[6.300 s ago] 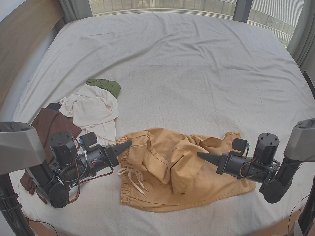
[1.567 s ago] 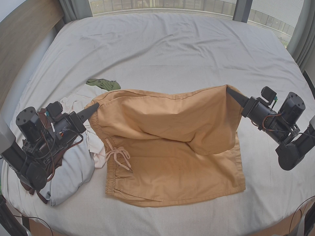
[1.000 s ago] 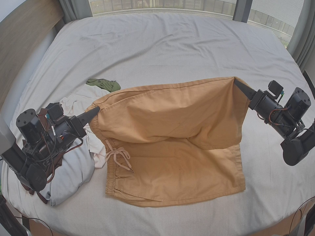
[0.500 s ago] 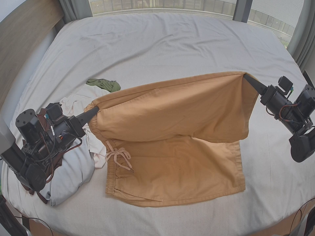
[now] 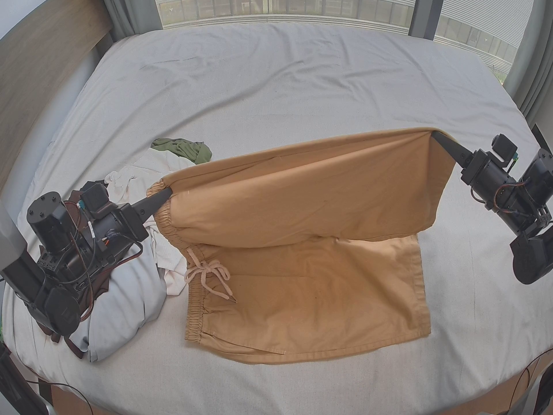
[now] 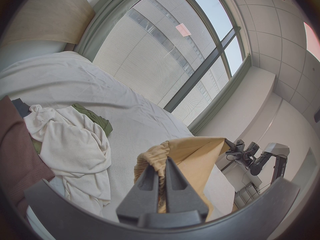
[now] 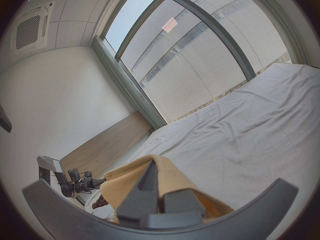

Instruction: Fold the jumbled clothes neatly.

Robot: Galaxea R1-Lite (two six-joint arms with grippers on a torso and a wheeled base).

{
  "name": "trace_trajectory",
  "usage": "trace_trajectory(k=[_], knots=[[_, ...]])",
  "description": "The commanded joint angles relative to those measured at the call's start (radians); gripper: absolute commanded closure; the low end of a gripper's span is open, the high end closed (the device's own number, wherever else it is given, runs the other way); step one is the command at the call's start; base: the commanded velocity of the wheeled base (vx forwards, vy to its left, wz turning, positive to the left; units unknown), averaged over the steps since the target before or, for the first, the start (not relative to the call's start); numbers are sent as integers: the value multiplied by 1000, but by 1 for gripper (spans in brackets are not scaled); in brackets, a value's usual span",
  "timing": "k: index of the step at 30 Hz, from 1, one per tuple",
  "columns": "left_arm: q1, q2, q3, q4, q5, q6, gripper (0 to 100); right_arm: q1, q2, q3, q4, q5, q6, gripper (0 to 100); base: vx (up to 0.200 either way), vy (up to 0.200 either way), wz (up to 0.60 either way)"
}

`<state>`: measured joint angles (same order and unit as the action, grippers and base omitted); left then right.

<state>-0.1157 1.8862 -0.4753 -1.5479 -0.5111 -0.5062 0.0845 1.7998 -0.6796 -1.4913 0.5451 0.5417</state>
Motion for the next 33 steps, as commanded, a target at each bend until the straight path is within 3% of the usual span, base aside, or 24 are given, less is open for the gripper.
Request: trace_trajectory(k=[1, 22, 33], knots=[[2, 2, -2, 0, 2, 0, 100, -14, 0, -3, 0, -1, 0, 100, 0, 0, 0], [1, 2, -40, -1, 11, 8, 100, 20, 10, -6, 0, -2, -3, 100, 0, 0, 0], [4, 73, -85, -1, 40, 48, 100, 15, 96, -137, 34, -1, -3, 100, 0, 0, 0]])
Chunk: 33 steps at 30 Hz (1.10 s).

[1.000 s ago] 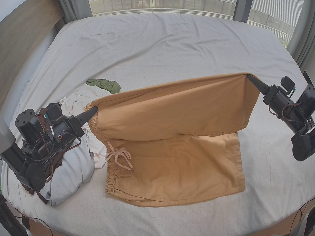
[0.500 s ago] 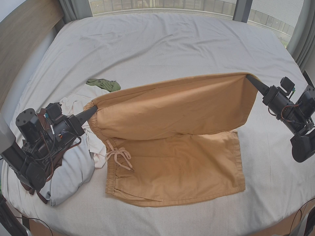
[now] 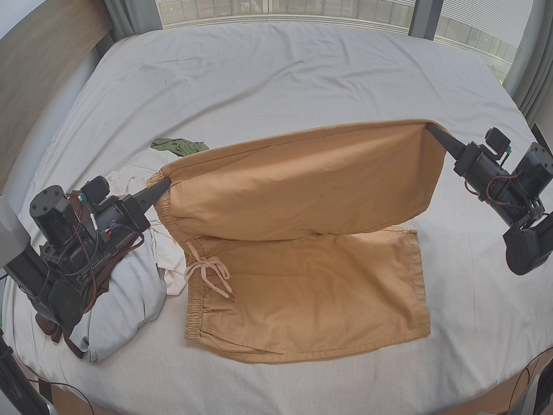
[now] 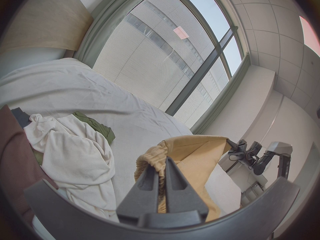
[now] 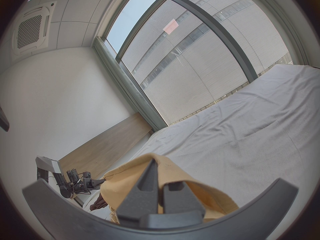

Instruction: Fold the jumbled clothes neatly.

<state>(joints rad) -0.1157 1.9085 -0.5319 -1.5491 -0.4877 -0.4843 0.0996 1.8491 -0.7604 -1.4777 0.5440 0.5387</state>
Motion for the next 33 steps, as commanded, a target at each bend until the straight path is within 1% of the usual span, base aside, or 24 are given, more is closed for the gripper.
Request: trace_trajectory(k=[1, 3, 4, 5, 11, 15, 16, 17, 19, 27, 28, 29, 33], knots=[[4, 50, -28, 0, 17, 26, 100, 0, 47, -56, 20, 1, 0, 100, 0, 0, 0], [4, 90, -51, 0, 55, 55, 100, 0, 67, -100, 42, 1, 0, 100, 0, 0, 0], [4, 90, -51, 0, 55, 55, 100, 0, 67, -100, 42, 1, 0, 100, 0, 0, 0], [-1, 112, -56, 0, 78, 62, 100, 0, 85, -128, 46, 1, 1, 100, 0, 0, 0], [2, 156, -97, 0, 87, 61, 100, -1, 137, -181, 68, -1, 1, 100, 0, 0, 0], [2, 182, -132, 0, 118, 62, 100, -3, 171, -231, 96, -1, 1, 100, 0, 0, 0], [1, 204, -163, 0, 158, 61, 100, -4, 205, -277, 112, -1, 1, 100, 0, 0, 0], [1, 215, -180, 0, 175, 61, 100, -4, 222, -301, 123, -1, 1, 100, 0, 0, 0], [1, 233, -214, 0, 195, 61, 100, -4, 251, -346, 143, -1, 0, 100, 0, 0, 0], [1, 302, -326, 0, 233, 61, 100, -6, 341, -536, 258, -1, 0, 100, 0, 0, 0], [1, 303, -327, 0, 233, 61, 100, -6, 341, -539, 260, -1, 0, 100, 0, 0, 0], [-1, 326, -352, 0, 254, 62, 100, -6, 366, -577, 280, -1, 0, 100, 0, 0, 0], [-1, 374, -407, 0, 313, 62, 100, -4, 412, -642, 310, -4, 0, 100, 0, 0, 0]])
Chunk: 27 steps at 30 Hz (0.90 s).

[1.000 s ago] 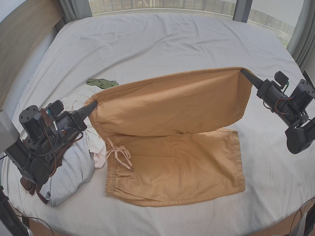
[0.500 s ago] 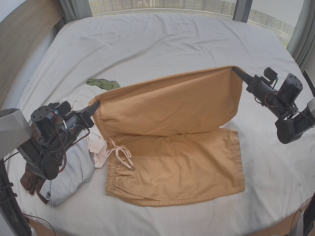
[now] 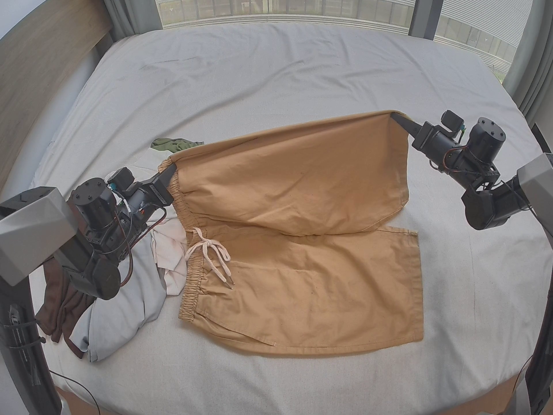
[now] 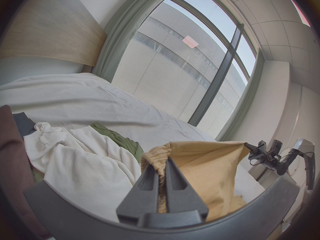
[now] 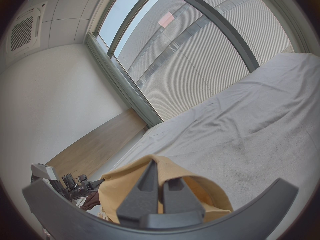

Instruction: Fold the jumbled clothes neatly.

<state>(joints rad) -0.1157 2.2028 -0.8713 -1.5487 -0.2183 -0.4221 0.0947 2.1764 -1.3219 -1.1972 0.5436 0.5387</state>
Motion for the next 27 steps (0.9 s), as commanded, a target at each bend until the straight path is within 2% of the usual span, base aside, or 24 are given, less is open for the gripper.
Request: trace_trajectory(k=[1, 7, 18, 19, 20, 21, 24, 27], knots=[[-1, 89, -81, -1, 53, 0, 100, 0, 95, -99, 38, -5, 0, 100, 0, 0, 0], [-1, 124, -141, -1, 96, -1, 100, -1, 168, -212, 91, -10, -2, 100, 0, 0, 0], [2, 129, -135, -1, 91, -4, 100, 5, 198, -260, 107, -7, -3, 100, 0, 0, 0], [2, 129, -133, -1, 88, -4, 0, 5, 197, -261, 107, -8, -3, 100, 0, 0, 0], [2, 127, -133, -1, 86, -6, 0, 5, 197, -263, 107, -10, -3, 100, 0, 0, 0], [2, 126, -133, -1, 86, -7, 0, 7, 197, -260, 102, -11, -2, 0, 0, 0, 0], [2, 121, -133, -1, 86, -12, 0, 8, 184, -240, 94, -14, -5, 0, 0, 0, 0], [4, 110, -104, -1, 89, -12, 0, 10, 123, -126, 91, -14, -36, 0, 0, 0, 0]])
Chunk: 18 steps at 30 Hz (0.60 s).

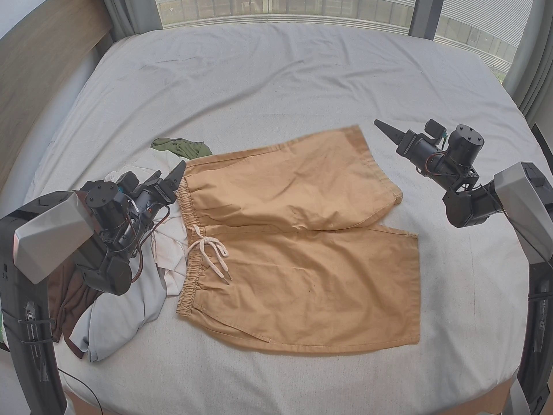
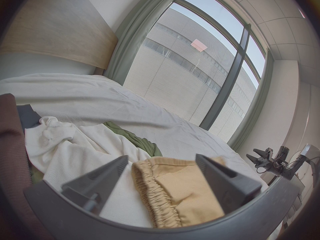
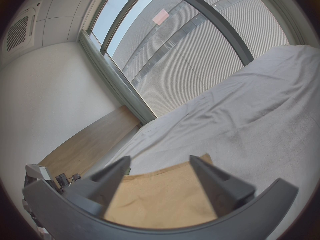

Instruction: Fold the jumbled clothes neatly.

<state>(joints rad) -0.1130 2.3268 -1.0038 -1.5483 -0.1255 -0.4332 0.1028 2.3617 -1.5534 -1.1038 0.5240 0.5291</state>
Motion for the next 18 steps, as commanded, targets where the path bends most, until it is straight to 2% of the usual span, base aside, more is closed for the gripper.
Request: trace_trajectory(k=[1, 5, 9, 11, 13, 14, 15, 18], knots=[[1, -15, 34, -1, -3, 1, 0, 3, -75, 128, -4, 5, -35, 0, 0, 0, 0], [-1, -69, 106, -1, -6, 1, 0, 5, -139, 279, -88, 5, -89, 0, 0, 0, 0], [1, -182, 220, -1, -20, -4, 0, 5, -228, 435, -166, 5, -95, 0, 0, 0, 0], [1, -270, 309, -1, -52, -12, 0, 2, -285, 526, -203, 5, -95, 0, 0, 0, 0], [1, -357, 395, -1, -112, -25, 0, -3, -337, 604, -234, 7, -95, 0, 0, 0, 0], [1, -357, 395, -1, -112, -25, 0, -3, -337, 604, -234, 7, -95, 0, 0, 0, 0], [3, -434, 459, 1, -190, -33, 0, -5, -389, 681, -261, 7, -95, 0, 0, 0, 0], [9, -515, 510, 2, -306, -42, 0, -8, -438, 780, -298, 14, -95, 0, 0, 0, 0]])
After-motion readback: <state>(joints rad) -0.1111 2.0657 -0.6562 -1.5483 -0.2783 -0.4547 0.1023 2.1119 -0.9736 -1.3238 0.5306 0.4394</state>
